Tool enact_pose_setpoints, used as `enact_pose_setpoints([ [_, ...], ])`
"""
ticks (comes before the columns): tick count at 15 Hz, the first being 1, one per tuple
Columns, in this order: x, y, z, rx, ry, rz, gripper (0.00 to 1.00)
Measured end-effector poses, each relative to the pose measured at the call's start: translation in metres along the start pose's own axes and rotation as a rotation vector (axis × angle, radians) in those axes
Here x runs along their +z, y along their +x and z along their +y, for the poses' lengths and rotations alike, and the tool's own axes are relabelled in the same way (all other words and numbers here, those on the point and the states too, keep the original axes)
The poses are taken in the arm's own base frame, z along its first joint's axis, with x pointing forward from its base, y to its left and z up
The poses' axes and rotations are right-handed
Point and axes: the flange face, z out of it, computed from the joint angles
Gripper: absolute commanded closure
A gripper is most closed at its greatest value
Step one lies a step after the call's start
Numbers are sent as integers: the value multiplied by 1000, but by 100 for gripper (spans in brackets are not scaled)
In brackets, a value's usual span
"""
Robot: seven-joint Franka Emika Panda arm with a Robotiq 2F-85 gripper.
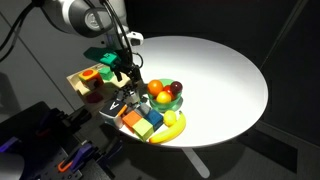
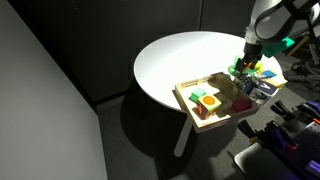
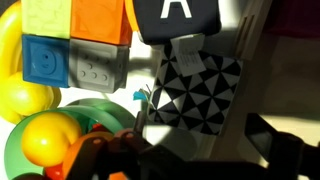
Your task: Move one black and white soft block from the table to the tray
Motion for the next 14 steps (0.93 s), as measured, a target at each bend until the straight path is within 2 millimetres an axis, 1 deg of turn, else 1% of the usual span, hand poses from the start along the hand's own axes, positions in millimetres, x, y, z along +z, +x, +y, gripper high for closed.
enact_pose_setpoints([
  [7,16,-1,1,26,-5,-11,0],
  [14,24,-3,2,32,-6,-27,0],
])
